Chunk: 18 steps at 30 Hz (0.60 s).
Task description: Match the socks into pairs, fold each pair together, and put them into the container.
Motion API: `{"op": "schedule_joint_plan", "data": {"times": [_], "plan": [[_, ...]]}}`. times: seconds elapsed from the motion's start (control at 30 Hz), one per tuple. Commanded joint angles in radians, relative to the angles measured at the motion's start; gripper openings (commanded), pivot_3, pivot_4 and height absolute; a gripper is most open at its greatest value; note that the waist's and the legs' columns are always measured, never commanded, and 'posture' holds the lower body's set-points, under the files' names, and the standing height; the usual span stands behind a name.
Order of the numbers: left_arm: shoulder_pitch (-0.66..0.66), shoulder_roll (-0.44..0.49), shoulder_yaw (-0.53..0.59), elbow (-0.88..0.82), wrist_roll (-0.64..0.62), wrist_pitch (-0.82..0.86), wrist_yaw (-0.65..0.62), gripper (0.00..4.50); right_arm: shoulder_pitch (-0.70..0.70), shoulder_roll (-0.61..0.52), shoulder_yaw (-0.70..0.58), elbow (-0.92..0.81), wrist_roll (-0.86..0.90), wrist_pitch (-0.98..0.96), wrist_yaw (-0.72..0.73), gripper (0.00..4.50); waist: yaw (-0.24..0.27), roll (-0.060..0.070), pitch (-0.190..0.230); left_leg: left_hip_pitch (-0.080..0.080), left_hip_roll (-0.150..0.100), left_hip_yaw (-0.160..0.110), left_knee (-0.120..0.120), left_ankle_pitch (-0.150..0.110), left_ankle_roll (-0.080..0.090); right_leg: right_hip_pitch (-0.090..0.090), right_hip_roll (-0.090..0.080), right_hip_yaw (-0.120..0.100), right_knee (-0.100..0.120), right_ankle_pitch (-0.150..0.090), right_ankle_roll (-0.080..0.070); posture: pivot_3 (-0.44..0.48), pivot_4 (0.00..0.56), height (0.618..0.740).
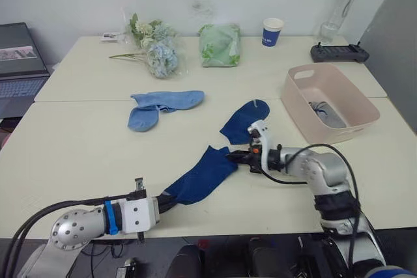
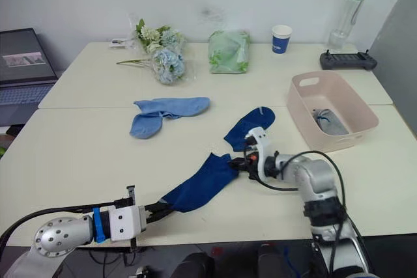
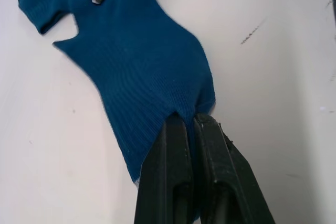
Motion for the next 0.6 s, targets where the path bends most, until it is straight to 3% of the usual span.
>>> {"op": "schedule_joint_plan", "data": {"times": [0.03,0.33,0.53,0.6], "plan": [[-0.051,0.018,-0.018,0.054,0.012,-0.090,-0.018,0.00,0.039,-0.003,-0.084,-0.153,0.072,0.100,-0.052,0.03,-0.001,0.000,0.000,0.000,0.000,0.000,0.000,0.000,0.000,0.000,0.000,0.000,0.000,0.000,0.000,0.000,0.150,0.740],[-0.346,0.029,-0.166,0.357,-0.034,-0.243,-0.216,0.00,0.146,0.079,-0.313,-0.405,0.139,0.328,-0.224,0.03,0.000,0.000,0.000,0.000,0.000,0.000,0.000,0.000,0.000,0.000,0.001,-0.001,0.001,0.000,0.000,0.000,0.150,0.740],[-0.436,0.009,-0.203,0.420,-0.092,-0.216,-0.297,0.00,0.177,0.180,-0.341,-0.498,0.141,0.385,-0.304,0.03,-0.012,0.000,0.000,0.000,0.000,0.003,0.000,0.000,0.000,-0.001,0.002,0.000,0.001,0.000,0.001,0.000,0.150,0.740],[-0.438,0.009,-0.203,0.420,-0.104,-0.200,-0.311,0.53,0.192,0.188,-0.335,-0.522,0.146,0.386,-0.310,0.00,-0.014,0.000,0.000,0.000,0.000,0.002,0.000,0.000,0.000,-0.001,0.002,0.000,0.001,0.001,0.001,0.000,0.150,0.740]]}}
